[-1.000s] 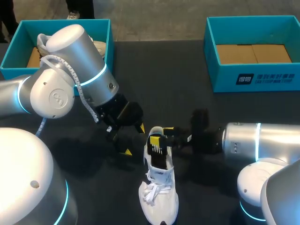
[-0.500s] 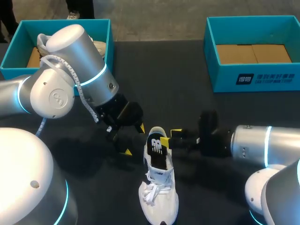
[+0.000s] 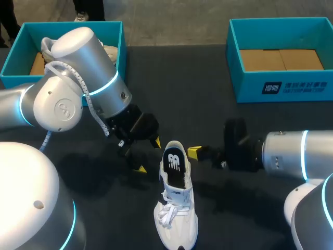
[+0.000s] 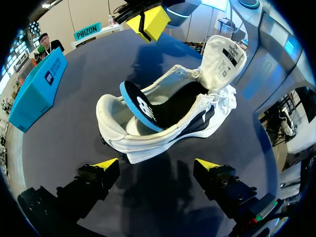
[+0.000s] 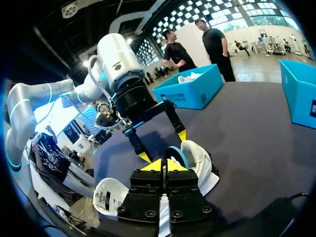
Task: Take the shoe out of the shoebox, open the shoe tongue, remove and reinsert the insole, then place the shoe into the shoebox
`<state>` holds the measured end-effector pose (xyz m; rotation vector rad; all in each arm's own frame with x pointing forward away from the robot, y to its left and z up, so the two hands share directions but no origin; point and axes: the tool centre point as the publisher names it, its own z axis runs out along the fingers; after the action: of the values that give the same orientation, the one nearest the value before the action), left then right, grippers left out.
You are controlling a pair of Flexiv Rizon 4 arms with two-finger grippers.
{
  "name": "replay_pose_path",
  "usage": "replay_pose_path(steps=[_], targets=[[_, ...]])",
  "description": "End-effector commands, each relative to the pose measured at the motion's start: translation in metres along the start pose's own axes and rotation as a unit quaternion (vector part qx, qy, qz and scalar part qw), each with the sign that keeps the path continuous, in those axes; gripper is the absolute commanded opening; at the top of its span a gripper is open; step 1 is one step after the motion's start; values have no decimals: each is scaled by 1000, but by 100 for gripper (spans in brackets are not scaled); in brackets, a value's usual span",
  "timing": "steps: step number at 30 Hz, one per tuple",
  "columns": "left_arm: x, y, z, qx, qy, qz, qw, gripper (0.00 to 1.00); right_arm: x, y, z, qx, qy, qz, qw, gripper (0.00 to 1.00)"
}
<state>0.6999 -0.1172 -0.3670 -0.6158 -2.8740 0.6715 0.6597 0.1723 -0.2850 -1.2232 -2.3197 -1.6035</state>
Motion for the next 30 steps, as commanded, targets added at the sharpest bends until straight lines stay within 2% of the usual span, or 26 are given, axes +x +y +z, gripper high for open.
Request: replay_pose_path(steps=[1, 3, 5, 9, 17, 22, 25, 30], targets=[[1, 0, 0, -1, -1, 0, 1000, 100, 4, 5, 3, 42, -24, 1, 999, 0], [1, 6, -4, -13, -2, -12, 1000, 100, 4, 5, 3, 42, -24, 1, 999, 0], [4, 14, -10, -19, -2, -12, 1000, 100, 6, 0, 7, 55, -62, 1, 997, 0], [6, 29, -25, -23, 7, -17, 1000, 100, 10, -1, 11, 74, -90, -6, 993, 0], [11, 48, -48, -39, 21, 87, 995, 100, 14, 3, 14, 114, -166, -16, 979, 0], [11, 61, -64, -39, 14, 151, 988, 100, 18, 6, 21, 128, -188, -10, 974, 0], [7, 66, -76, -26, 8, 170, 985, 100, 20, 6, 25, 143, -198, -4, 970, 0], [7, 66, -76, -26, 8, 170, 985, 100, 20, 6, 25, 143, -198, -4, 970, 0]])
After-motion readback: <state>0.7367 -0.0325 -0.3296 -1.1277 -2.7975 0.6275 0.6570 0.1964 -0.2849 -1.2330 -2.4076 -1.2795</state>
